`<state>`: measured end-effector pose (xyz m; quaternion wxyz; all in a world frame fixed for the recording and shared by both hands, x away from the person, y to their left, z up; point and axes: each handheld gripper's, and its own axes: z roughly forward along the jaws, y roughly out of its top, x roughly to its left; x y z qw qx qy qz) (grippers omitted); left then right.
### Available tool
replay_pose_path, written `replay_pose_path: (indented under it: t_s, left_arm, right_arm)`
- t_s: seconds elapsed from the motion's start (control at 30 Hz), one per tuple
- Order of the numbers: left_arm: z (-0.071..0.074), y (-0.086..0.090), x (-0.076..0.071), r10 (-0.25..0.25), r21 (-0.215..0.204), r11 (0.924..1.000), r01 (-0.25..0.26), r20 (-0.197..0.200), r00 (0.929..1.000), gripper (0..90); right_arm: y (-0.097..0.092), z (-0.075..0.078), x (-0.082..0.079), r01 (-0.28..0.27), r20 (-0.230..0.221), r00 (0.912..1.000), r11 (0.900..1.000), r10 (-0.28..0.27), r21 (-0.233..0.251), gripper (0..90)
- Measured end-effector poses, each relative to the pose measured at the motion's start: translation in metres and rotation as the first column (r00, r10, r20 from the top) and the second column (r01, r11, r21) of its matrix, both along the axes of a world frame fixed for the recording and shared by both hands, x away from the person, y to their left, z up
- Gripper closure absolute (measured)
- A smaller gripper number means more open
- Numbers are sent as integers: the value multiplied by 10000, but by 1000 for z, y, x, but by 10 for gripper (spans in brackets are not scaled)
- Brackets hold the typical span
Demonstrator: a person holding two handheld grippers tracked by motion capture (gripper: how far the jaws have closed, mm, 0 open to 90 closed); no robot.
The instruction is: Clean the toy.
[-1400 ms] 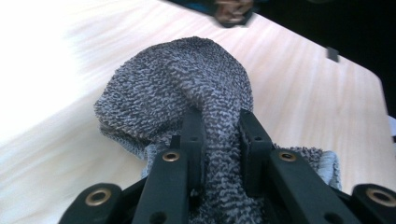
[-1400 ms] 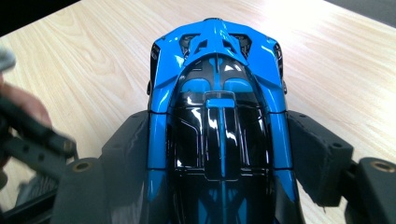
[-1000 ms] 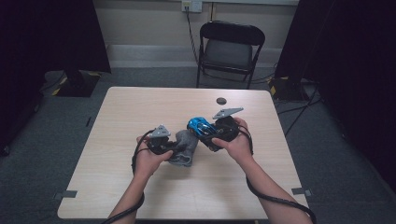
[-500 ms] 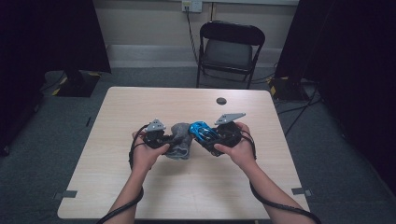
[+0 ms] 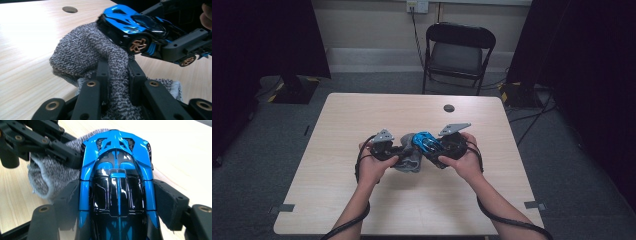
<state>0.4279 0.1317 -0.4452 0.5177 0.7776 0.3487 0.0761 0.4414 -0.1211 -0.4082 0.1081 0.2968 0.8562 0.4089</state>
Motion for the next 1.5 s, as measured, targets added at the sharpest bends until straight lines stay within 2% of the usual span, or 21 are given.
replay_pose_path:
  t_s: [0.23,0.53,0.8,1.1,1.13,1.23,1.27,1.37,1.5]
  left_arm:
    - [2,-12,-5,-513,390,9980,504,227,9984,754]
    - [-3,-23,-9,-755,164,9970,752,168,9970,754]
    - [-9,-37,-17,-1243,-21,9922,1243,63,9922,754]
    - [-12,-49,-23,-1546,-182,9878,1548,116,9879,754]
    - [-14,-55,-25,-1788,-231,9836,1789,50,9839,754]
    - [-15,-60,-28,-1941,-217,9807,1941,35,9810,754]
    - [-15,-65,-29,-2111,-181,9773,2111,2,9775,754]
    - [-17,-67,-31,-2219,-183,9749,2218,-7,9751,754]
    - [-24,-73,-35,-2486,-22,9686,2486,-225,9683,754]
  right_arm:
    - [5,3,3,48,-17,10000,10000,-48,80,282]
    - [10,5,8,121,2,9999,9999,-121,71,282]
    - [14,5,13,295,-75,9995,9994,-293,163,282]
    - [13,10,18,640,7,9979,9971,-641,408,282]
    - [13,10,19,642,-27,9979,9970,-641,422,282]
    - [13,11,20,692,1,9976,9969,-692,367,282]
    - [13,11,21,696,-12,9976,9970,-696,327,282]
    - [13,10,22,684,-42,9977,9972,-683,296,282]
    - [12,10,24,712,-71,9975,9971,-710,268,282]
